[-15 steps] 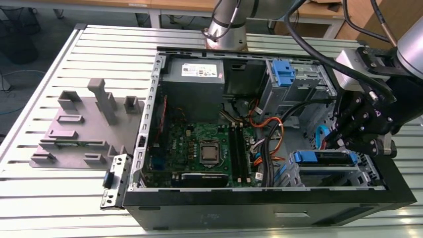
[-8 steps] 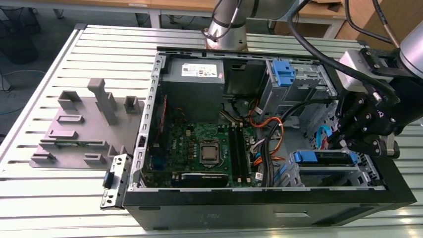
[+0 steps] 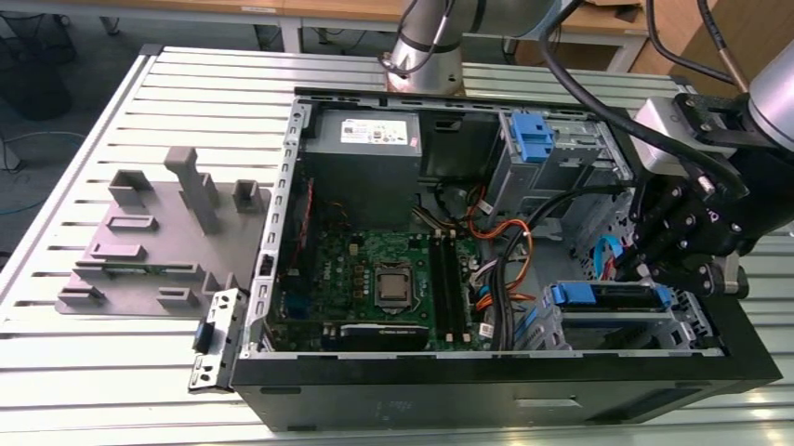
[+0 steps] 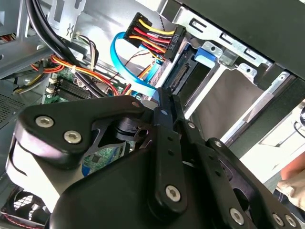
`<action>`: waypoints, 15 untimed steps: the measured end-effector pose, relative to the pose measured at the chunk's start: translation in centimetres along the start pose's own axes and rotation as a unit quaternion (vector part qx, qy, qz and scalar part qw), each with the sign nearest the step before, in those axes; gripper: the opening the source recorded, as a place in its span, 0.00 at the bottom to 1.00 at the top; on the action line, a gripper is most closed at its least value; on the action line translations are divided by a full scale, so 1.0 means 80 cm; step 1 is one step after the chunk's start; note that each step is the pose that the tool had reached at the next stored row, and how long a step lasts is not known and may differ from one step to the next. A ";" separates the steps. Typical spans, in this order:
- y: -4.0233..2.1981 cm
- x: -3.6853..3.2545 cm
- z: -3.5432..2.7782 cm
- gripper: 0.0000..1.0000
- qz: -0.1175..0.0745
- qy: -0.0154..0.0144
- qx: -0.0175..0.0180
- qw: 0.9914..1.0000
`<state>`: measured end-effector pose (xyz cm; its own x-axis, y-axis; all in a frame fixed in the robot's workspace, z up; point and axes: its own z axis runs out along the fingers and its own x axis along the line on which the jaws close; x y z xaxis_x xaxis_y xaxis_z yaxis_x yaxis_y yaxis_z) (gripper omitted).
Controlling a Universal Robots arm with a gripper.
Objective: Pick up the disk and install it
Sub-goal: 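Insert the first disk wire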
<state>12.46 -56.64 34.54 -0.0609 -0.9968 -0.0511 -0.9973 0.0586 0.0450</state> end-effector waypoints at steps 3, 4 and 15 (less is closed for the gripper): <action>0.0000 0.0021 -0.0001 0.16 0.000 0.000 0.000 1.000; 0.0001 0.0023 -0.0001 0.16 0.000 0.000 0.000 1.000; 0.0008 0.0057 0.0027 0.16 0.000 0.000 0.000 1.000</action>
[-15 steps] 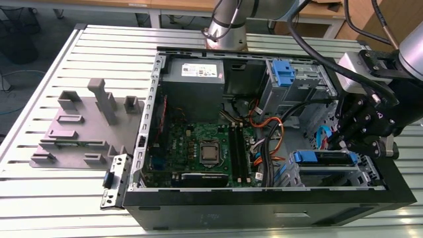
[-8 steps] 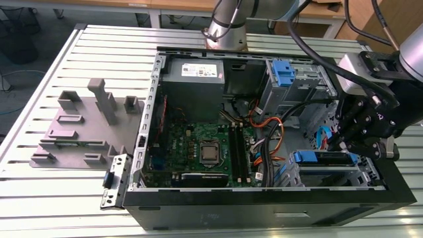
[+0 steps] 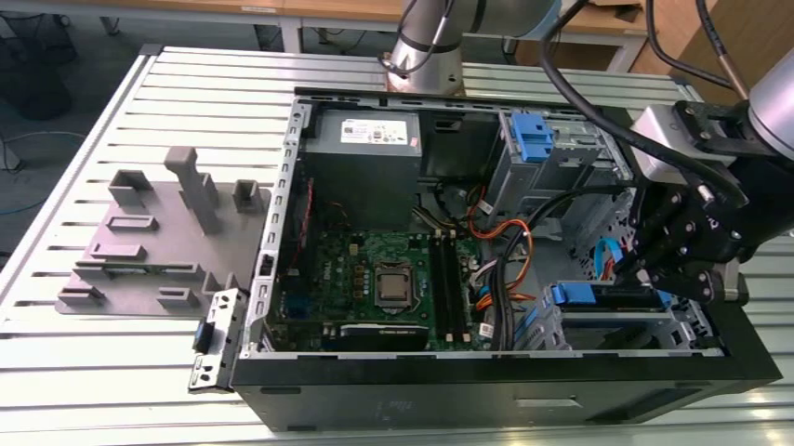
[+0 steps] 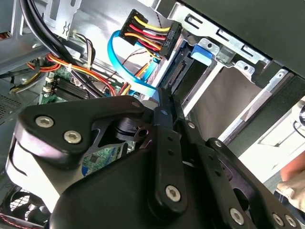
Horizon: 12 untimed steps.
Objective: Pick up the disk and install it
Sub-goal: 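Insert the first disk wire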
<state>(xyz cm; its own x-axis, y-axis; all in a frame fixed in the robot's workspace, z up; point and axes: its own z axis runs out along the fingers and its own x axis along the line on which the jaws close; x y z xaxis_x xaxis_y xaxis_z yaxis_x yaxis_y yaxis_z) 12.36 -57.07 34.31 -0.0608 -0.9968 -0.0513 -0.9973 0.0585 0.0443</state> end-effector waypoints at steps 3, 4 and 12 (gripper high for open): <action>0.0001 0.0006 0.0022 0.16 0.000 0.000 0.000 1.000; 0.0001 0.0007 0.0033 0.16 0.000 0.000 0.000 1.000; 0.0002 0.0008 0.0040 0.16 0.000 0.000 -0.002 1.000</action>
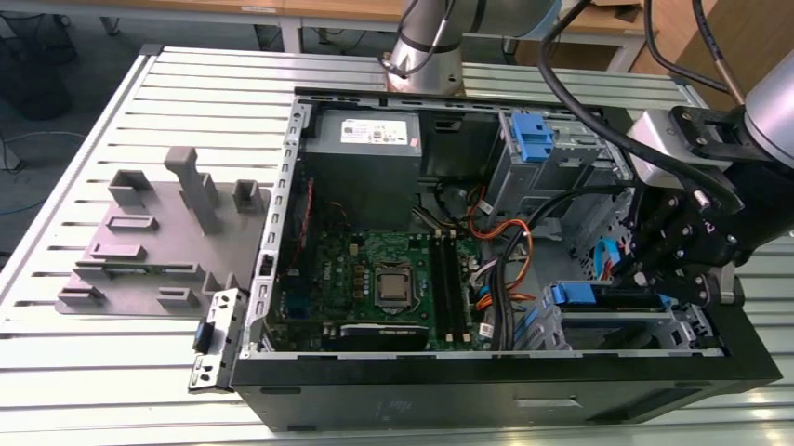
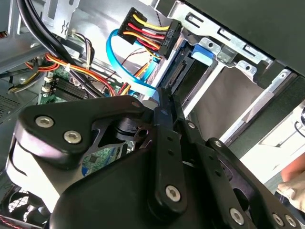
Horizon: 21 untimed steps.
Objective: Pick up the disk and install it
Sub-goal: 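Insert the first disk wire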
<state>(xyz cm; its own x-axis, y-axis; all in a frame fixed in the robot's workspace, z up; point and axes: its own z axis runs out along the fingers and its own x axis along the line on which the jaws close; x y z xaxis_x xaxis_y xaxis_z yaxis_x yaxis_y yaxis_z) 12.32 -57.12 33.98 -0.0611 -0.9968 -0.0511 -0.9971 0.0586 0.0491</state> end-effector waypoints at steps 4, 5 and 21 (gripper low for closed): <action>-0.0002 0.0000 0.0013 0.16 0.000 0.000 0.000 1.000; -0.0003 0.0001 0.0019 0.16 0.001 0.000 0.000 1.000; -0.0005 0.0007 0.0074 0.16 0.001 0.000 0.000 1.000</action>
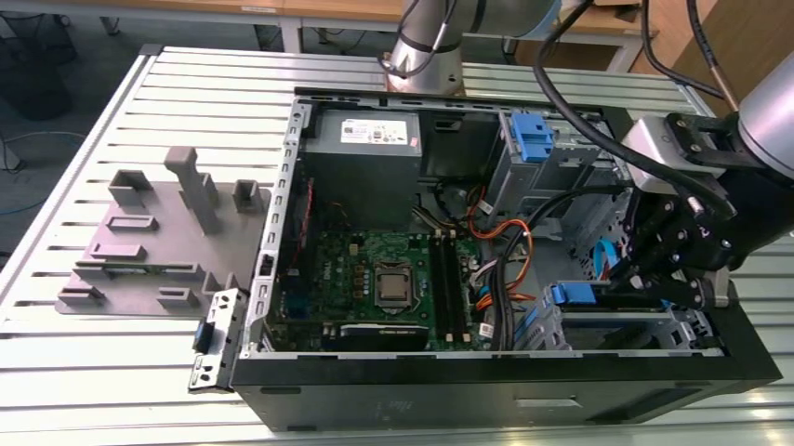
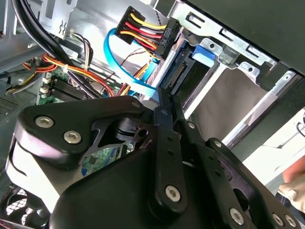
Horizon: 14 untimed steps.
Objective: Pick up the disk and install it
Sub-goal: 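Insert the first disk wire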
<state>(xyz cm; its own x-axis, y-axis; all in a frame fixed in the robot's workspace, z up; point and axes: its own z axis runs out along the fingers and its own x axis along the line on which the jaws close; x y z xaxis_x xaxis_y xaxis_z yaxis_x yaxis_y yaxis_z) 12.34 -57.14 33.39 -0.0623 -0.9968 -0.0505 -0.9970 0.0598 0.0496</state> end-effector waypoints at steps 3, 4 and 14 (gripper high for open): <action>0.0000 0.0000 0.0007 0.16 0.000 0.000 0.000 1.000; -0.0001 0.0000 0.0013 0.16 0.000 0.000 0.000 1.000; -0.0002 0.0002 0.0040 0.16 0.000 0.000 0.000 1.000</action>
<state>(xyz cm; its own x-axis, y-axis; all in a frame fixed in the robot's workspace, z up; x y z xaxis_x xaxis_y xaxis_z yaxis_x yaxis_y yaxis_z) 12.34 -57.14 33.07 -0.0624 -0.9968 -0.0502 -0.9970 0.0598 0.0500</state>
